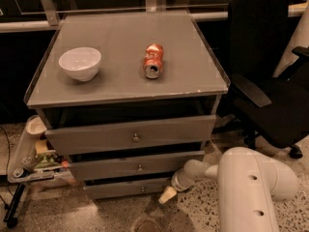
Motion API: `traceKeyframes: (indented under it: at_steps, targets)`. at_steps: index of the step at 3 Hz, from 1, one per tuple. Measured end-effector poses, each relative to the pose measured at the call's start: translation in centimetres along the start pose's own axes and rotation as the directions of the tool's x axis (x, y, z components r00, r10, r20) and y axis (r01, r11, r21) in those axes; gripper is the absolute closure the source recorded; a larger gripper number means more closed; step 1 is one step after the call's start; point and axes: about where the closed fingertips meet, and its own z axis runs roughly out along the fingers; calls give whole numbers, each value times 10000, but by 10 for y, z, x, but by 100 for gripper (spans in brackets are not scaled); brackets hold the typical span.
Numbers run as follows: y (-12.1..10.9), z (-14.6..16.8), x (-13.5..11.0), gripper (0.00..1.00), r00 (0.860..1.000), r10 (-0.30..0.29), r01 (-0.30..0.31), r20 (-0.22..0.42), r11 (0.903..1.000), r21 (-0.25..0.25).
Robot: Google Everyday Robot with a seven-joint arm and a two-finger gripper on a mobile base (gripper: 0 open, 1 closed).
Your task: Open bottom drawer
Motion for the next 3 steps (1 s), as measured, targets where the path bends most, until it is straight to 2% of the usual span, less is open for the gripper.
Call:
traceKeyframes:
  at_steps: [2,3]
  targets:
    - [8,12,17,0,9983,-84,57,-576,9989,-456]
    - [8,9,14,0,9983,-83,57,-577,9989,-457]
